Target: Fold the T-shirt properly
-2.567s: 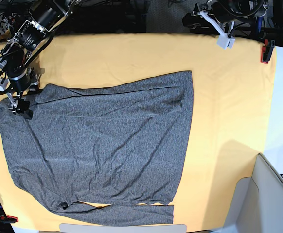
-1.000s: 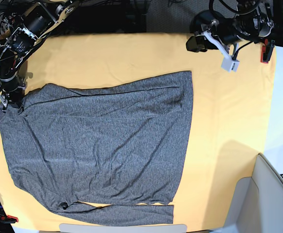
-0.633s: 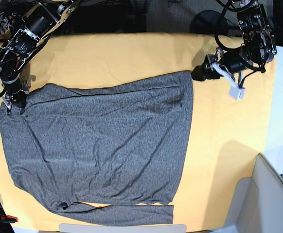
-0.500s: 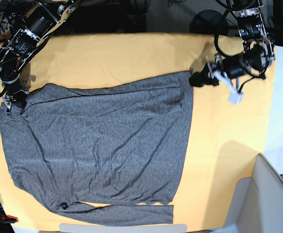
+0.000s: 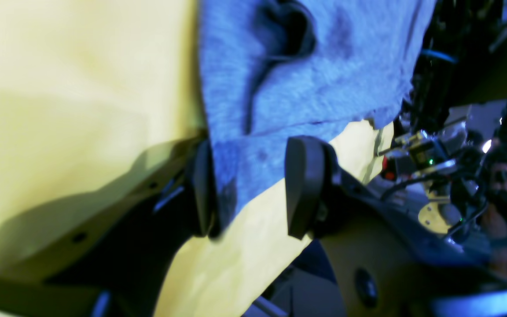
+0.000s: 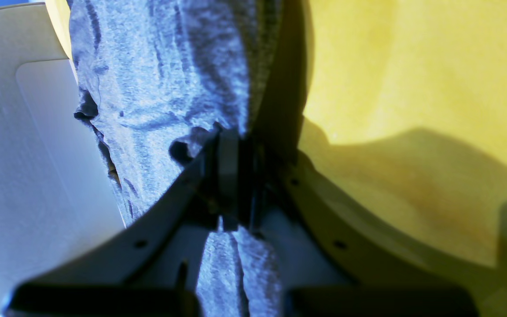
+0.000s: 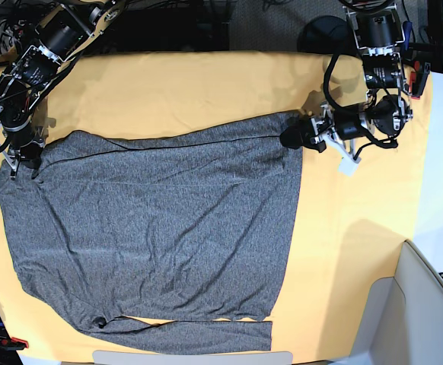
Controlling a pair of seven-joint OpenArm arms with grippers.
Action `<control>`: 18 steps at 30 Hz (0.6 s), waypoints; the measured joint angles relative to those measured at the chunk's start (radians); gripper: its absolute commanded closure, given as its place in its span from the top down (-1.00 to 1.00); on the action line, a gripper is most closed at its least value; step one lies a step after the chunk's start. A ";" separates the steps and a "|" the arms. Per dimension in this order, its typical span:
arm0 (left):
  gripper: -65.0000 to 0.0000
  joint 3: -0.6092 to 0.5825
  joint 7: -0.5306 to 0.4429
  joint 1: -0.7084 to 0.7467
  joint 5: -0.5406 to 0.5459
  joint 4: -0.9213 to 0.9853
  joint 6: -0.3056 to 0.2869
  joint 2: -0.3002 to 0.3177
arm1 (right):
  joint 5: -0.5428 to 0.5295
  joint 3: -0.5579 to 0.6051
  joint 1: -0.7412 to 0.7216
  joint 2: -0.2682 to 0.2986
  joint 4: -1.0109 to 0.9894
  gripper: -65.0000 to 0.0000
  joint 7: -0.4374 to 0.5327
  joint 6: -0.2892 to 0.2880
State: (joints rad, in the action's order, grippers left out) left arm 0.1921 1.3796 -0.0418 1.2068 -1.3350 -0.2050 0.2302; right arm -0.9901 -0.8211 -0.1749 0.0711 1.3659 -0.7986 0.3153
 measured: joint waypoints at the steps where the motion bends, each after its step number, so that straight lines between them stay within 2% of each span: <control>1: -0.23 -0.012 -0.017 -0.001 0.002 0.000 0.003 -0.001 | 0.000 0.000 0.000 0.000 0.000 -1.00 -0.001 0.000; 7: -0.23 -0.080 -0.046 -0.020 -0.005 0.000 0.007 0.001 | 0.000 0.000 0.000 0.000 0.000 -1.00 0.001 0.000; 14: -0.24 -0.080 -0.059 -0.046 -0.005 0.041 0.007 -0.021 | -0.005 0.000 0.006 0.000 0.000 -1.00 0.000 -0.001; 16: -0.32 -0.073 -0.063 -0.064 -0.037 0.054 0.007 -0.040 | -0.008 0.000 0.011 0.000 0.000 -1.00 0.000 -0.005; 18: -0.52 -0.073 -0.090 -0.064 -0.045 0.053 0.016 -0.048 | -0.006 0.000 0.010 0.000 0.002 -1.00 -0.001 -0.005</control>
State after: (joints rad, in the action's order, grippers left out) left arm 0.1188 1.2896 -0.1055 1.1622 -1.2816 -0.1890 0.1818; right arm -0.9966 -0.8211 -0.1650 0.0711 1.3678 -0.7994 0.3107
